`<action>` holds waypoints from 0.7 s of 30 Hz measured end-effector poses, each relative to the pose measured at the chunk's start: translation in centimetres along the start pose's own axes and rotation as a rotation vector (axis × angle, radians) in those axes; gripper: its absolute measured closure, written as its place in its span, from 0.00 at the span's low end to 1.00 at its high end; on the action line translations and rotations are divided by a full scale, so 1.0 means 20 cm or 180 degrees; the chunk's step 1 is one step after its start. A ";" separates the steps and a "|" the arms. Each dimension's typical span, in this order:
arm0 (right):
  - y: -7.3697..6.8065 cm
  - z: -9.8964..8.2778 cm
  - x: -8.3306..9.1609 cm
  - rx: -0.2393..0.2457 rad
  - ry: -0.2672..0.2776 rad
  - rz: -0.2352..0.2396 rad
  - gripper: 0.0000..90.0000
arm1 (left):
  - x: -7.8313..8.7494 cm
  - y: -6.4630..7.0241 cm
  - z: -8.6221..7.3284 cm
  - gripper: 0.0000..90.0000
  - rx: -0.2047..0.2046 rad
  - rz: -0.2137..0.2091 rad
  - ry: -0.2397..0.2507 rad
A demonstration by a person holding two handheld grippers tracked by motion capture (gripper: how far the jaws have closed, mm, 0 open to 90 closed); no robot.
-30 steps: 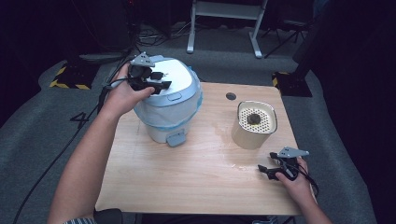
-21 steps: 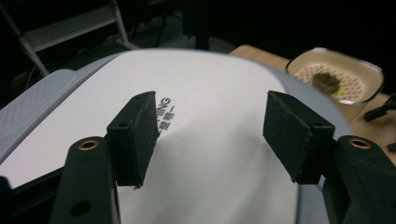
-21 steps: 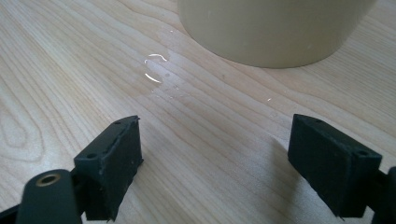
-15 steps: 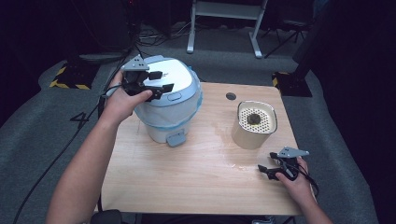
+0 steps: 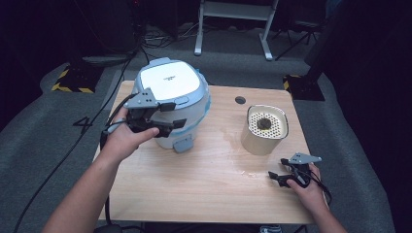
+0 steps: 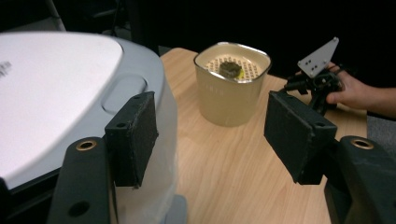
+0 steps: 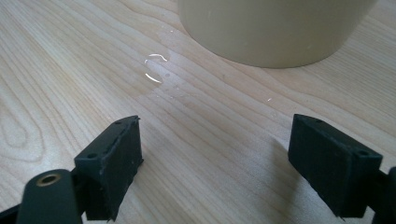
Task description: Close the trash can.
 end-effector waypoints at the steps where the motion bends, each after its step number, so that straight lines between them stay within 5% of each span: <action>1: 0.00 0.00 0.00 -0.0003 -0.0002 0.0002 0.19 | 0.00 0.01 -0.03 0.39 -0.0016 0.0010 -0.0032; 12: 0.00 0.00 0.00 0.0011 -0.0012 0.0019 0.19 | -0.11 0.09 -0.33 0.36 -0.0100 0.0024 -0.0265; 21: 0.00 0.00 0.00 0.0011 -0.0012 0.0018 0.19 | -0.17 0.10 -0.54 0.33 0.0057 -0.0025 -0.0402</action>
Point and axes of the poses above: each handheld gripper's, and its own axes: x roughly backward along the jaws, z roughly out of its top, y roughly to its right, the point moved 10 cm from there along -x, roughly forward along the jaws, and after that the axes turned 12 degrees about z, right-handed, at the moved point
